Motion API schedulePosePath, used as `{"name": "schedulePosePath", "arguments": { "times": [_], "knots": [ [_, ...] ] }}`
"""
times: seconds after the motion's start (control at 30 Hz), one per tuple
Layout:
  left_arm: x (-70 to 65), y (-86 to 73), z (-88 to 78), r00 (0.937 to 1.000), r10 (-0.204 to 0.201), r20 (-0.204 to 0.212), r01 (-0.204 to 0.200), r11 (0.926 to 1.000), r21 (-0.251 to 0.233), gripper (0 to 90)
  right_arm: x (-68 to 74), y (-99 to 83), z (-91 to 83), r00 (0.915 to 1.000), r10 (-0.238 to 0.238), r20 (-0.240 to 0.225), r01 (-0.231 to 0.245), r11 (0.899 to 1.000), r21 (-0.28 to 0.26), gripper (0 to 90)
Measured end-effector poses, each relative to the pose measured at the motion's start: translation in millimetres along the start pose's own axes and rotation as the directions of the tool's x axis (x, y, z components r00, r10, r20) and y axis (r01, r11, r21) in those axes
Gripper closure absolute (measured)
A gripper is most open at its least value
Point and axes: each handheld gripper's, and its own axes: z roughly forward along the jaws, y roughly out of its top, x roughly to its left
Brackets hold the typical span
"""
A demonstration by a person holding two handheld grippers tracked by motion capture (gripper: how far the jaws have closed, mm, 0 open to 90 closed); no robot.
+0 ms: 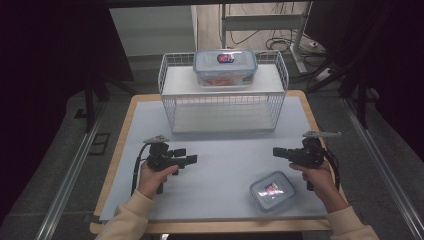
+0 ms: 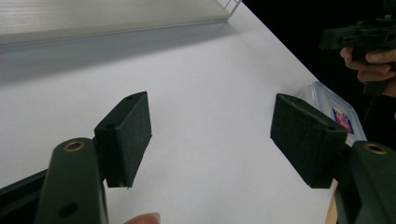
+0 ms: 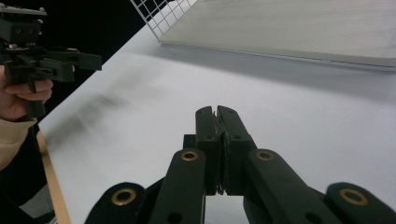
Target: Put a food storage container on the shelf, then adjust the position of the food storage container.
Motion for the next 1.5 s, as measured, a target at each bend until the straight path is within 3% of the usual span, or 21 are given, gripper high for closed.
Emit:
{"name": "schedulePosePath", "arguments": {
  "times": [0.2, 0.37, 0.5, 0.67, 0.97, 1.17, 1.27, 1.4, 1.5],
  "knots": [
    [0.7, -6.3, 2.3, 0.9999, 0.002, -0.012, -0.002, 0.9998, 0.019, 28.7, 3.7, -1.6, -0.1, 1.0000, 0.001, 0.001, -0.001, 1.000, 0.000, 87.7],
    [-2.2, -7.9, 2.0, 0.9997, 0.011, -0.021, -0.011, 0.9998, 0.019, 28.7, 9.7, -2.0, -4.0, 0.9996, -0.026, 0.006, 0.026, 1.000, -0.003, 87.8],
    [-5.4, -10.6, 2.5, 0.9992, 0.028, -0.029, -0.027, 0.9993, 0.024, 28.6, 14.1, -5.3, -13.7, 0.9993, -0.035, 0.015, 0.035, 0.999, -0.008, 87.7],
    [-4.2, -12.4, 6.0, 0.9997, 0.019, -0.015, -0.018, 0.9994, 0.029, 28.2, 14.4, -16.1, -30.6, 0.9981, -0.038, 0.048, 0.038, 0.999, -0.010, 87.8],
    [-2.0, -15.4, 9.9, 0.9983, 0.041, -0.042, -0.038, 0.9979, 0.053, 27.8, 24.1, -45.5, -56.4, 0.9893, -0.102, 0.104, 0.097, 0.994, 0.047, 88.2],
    [-1.5, -16.7, 8.1, 0.9980, 0.038, -0.050, -0.035, 0.9981, 0.051, 27.7, 33.9, -77.0, -72.8, 0.9892, -0.128, 0.071, 0.121, 0.989, 0.087, 89.3],
    [-0.5, -16.7, 8.3, 0.9980, 0.033, -0.053, -0.031, 0.9983, 0.049, 27.8, 40.0, -95.1, -70.8, 0.9882, -0.149, 0.034, 0.142, 0.977, 0.159, 89.3],
    [0.1, -17.0, 10.4, 0.9981, 0.030, -0.054, -0.027, 0.9981, 0.055, 27.8, 49.2, -107.5, -58.6, 0.9814, -0.191, -0.022, 0.190, 0.948, 0.257, 89.5],
    [0.6, -17.1, 11.1, 0.9981, 0.028, -0.054, -0.025, 0.9981, 0.056, 27.7, 51.9, -110.3, -46.8, 0.9768, -0.212, -0.028, 0.210, 0.928, 0.309, 89.5]
  ]
}}
